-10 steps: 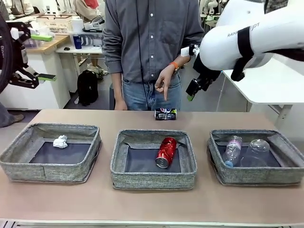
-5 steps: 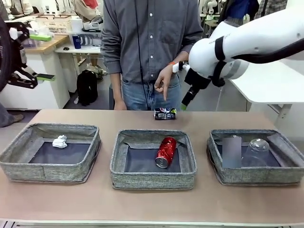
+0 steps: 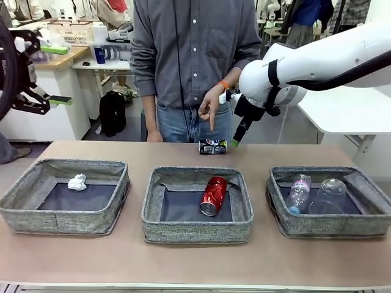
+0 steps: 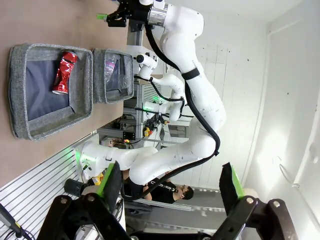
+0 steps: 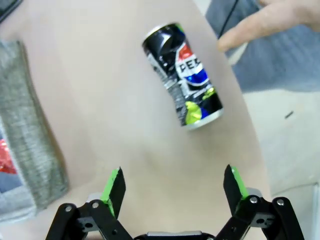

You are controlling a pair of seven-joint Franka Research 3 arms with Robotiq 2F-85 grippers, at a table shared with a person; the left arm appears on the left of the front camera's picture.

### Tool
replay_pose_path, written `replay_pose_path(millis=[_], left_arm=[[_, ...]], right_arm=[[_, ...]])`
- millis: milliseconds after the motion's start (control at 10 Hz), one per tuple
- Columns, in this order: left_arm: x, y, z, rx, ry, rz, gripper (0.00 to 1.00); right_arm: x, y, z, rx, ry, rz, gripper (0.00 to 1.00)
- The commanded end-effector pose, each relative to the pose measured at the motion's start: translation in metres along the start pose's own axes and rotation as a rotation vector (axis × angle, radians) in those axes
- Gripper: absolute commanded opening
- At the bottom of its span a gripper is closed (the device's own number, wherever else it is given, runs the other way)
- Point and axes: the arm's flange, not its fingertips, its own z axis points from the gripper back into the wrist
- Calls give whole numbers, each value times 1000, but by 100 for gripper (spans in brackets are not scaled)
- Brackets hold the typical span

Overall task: Sort the waste into the appropriate baskets.
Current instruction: Pick up the waste item pointed out by the person.

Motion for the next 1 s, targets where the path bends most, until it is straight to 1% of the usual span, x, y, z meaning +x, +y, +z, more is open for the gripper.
replay_pose_path(millis=[0, 100, 200, 300, 400, 500, 600, 900], left_arm=[[-2, -3, -1, -16, -9, 4, 100], [-2, -3, -1, -16, -9, 4, 100], [-2, -3, -1, -16, -9, 4, 100], [-2, -3, -1, -16, -9, 4, 100], [-2, -3, -1, -16, -9, 4, 100], [-2, -3, -1, -16, -9, 4, 100], [-2, -3, -1, -16, -9, 4, 100], [-2, -3, -1, -16, -9, 4, 100]], right_arm=[[0, -26, -19, -11, -76, 104, 100], [6, -36, -28, -22, -106, 127, 100], [13, -43, -35, -4, -132, 147, 100], [19, -50, -40, -10, -129, 152, 100], [24, -56, -46, 11, -128, 160, 100], [26, -60, -54, 42, -99, 157, 100], [29, -62, -65, 96, -77, 157, 100], [36, -62, -80, 139, -77, 173, 100]])
